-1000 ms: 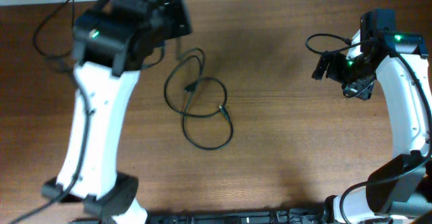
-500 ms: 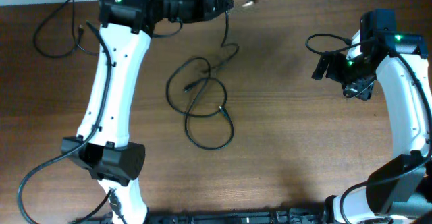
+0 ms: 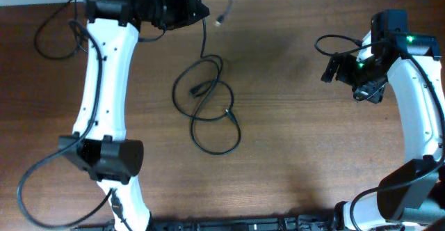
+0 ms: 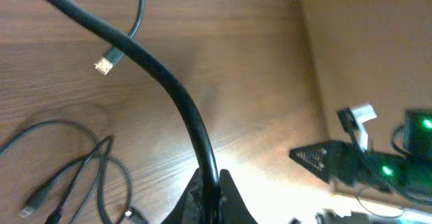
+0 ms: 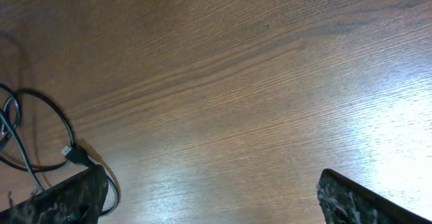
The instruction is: Untangle cables
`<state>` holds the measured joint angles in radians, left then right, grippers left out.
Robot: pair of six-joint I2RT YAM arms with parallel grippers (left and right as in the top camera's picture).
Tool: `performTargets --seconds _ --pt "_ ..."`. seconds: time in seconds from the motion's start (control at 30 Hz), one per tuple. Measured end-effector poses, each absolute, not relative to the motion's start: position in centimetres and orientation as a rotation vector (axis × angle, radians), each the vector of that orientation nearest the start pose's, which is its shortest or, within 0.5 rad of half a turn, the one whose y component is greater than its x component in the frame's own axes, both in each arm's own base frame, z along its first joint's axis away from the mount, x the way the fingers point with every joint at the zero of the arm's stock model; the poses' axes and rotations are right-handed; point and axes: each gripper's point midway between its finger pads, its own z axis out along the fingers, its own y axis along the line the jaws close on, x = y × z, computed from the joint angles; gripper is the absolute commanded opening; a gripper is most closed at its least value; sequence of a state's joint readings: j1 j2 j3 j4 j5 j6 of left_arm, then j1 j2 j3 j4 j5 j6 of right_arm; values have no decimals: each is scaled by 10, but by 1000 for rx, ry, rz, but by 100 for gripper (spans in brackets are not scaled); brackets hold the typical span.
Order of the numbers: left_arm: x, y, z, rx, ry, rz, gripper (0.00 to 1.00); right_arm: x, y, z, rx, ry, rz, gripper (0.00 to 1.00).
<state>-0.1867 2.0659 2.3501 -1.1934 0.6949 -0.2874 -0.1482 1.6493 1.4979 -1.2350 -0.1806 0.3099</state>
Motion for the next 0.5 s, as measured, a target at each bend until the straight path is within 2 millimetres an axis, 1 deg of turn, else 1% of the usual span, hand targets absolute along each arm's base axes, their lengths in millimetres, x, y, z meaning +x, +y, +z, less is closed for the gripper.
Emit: performTargets --seconds 0.03,0.13,0.17,0.23,0.27,0.33,0.37,0.43,0.47,0.5 --pt "464 -205 305 209 2464 -1106 0 338 -19 160 649 2886 289 98" --pt "468 -227 289 298 2438 -1314 0 337 -19 160 648 2887 289 99" --pt "469 -230 286 308 2435 -1352 0 337 -19 160 649 2887 289 98" --pt "471 -239 289 358 2381 -1440 0 337 -19 160 648 2887 289 98" --pt "471 -241 294 385 2347 -1472 0 337 -19 160 648 2887 289 98" --pt "471 -250 317 479 2213 -1569 0 337 -19 160 648 2887 289 98" --pt "471 -253 328 496 2167 -1627 0 337 -19 160 648 2889 289 98" --pt "475 -257 345 522 2087 -1682 0 338 -19 160 648 2887 289 98" --pt "477 -259 359 555 2023 -1706 0 337 -19 160 649 2888 289 99" --pt "477 -261 368 569 1994 -1734 0 338 -19 160 648 2887 289 98"
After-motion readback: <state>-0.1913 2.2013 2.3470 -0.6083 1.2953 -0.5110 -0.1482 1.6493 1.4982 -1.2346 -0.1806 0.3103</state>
